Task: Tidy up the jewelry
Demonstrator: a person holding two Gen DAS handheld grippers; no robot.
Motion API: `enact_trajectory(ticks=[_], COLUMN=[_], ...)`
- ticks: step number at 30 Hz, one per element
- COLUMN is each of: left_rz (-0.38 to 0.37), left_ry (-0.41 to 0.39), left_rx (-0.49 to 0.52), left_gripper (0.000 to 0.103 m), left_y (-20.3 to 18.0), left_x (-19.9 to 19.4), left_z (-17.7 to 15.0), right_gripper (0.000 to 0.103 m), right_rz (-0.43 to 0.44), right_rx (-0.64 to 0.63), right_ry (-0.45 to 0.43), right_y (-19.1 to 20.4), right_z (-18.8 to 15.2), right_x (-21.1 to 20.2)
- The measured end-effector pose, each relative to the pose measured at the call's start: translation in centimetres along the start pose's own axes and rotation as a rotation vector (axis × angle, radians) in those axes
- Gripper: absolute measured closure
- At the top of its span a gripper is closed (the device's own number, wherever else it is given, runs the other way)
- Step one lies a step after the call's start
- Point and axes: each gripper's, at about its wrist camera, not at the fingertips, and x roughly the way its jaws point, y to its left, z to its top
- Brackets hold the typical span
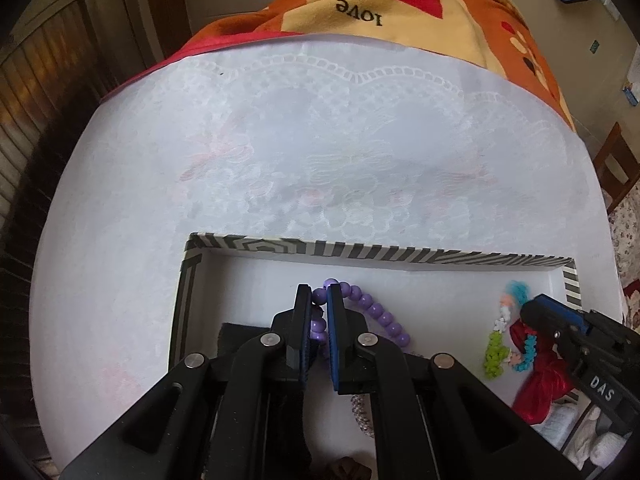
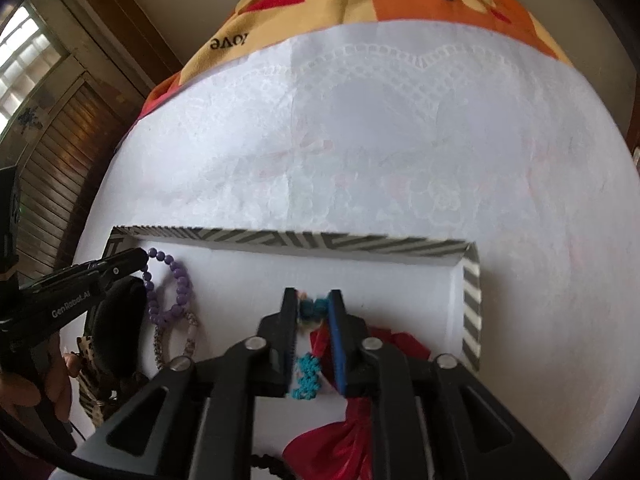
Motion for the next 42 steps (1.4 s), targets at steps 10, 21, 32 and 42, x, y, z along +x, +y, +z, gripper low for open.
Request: enact_trajectory(ticks=[10,21,32,42], left_rz=[0.021,0.028,0.016,0.006], left_ry=[-0.014,-0.057,-0.06,-0.074], left_rx=[-0.011,0.009,0.024,0.049], left_gripper=[0.08,0.079,0.08,0.08], left_y=[0.2,-0.3,-1.4,-2.3], left_x=[-1.7,-4.7,-7.9,-10.8], left_z=[-0.6,-2.3,-6.8,-12.0], right_gripper=[0.064,0.058,0.057,0.055], right_rz=[0.028,0.032,0.0,-0.026], right_rx=[-0.004,-0.039,-0.065,-0.074], right_ry=[-0.03,-0.059,-0.09,-0.112], right_y=[0.3,1.6,2.3,2.7], right_z=[-1.0,-2.8,-6.9,-11.9], right_x=[-2.2,-5.2,-9.4,-12.9])
